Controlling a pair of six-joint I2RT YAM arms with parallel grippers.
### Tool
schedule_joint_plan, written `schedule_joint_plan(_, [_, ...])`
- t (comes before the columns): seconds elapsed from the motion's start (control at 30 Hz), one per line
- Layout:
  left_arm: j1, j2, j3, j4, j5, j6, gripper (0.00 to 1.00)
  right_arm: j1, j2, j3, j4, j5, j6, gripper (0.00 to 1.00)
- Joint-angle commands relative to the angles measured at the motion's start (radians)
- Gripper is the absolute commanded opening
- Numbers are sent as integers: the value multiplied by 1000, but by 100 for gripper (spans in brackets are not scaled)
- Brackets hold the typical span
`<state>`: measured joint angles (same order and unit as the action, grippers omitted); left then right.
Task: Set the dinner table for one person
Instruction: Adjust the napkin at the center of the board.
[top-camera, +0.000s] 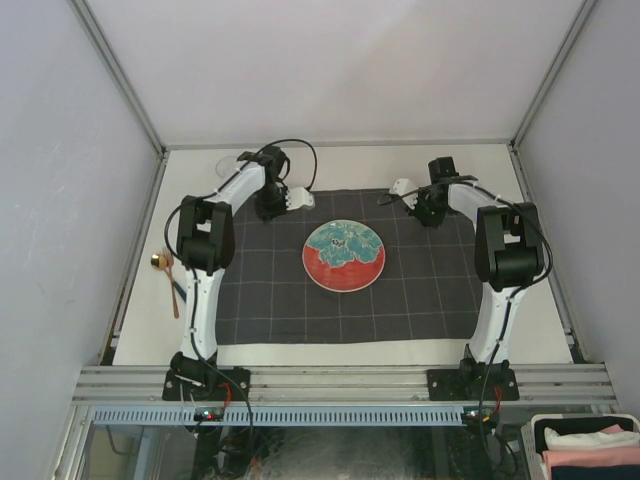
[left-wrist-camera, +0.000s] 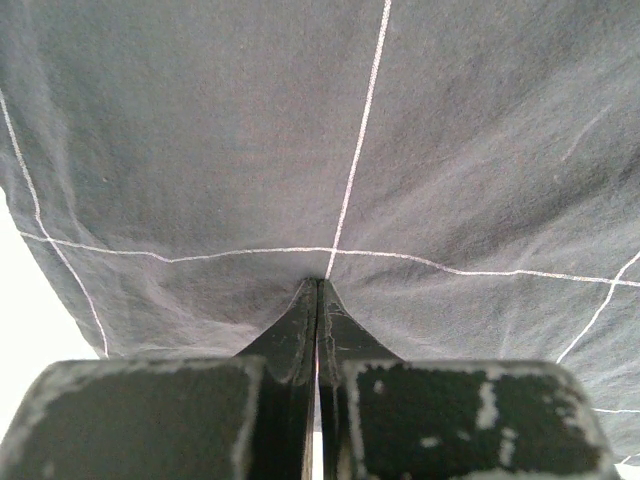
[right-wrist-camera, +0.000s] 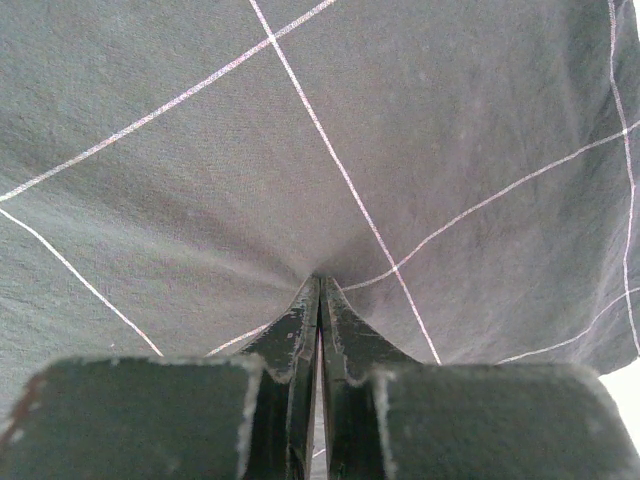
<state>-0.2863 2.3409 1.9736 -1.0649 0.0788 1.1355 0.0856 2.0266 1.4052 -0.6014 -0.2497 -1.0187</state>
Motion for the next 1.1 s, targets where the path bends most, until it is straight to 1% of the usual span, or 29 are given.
schedule_joint_plan(0.0, [-2,24,53,3,-12,10,1,-30,46,-65,-72,51,-9,0])
schedule_joint_plan(0.3, [-1,25,54,3,-11,11,0,-30,35,-83,-71,55,-2,0])
schedule_joint_plan(0.67, [-1,24,53,3,-11,11,0,-35,-18,-151,-51,61,9,0])
schedule_joint_plan(0.87, [-2,9,30,-6,-2,11,0,-36,-30,-152,-41,62,7,0])
schedule_joint_plan(1.07, [-4,8,19,-3,-3,5,1,-34,-7,-130,-47,78,-4,0])
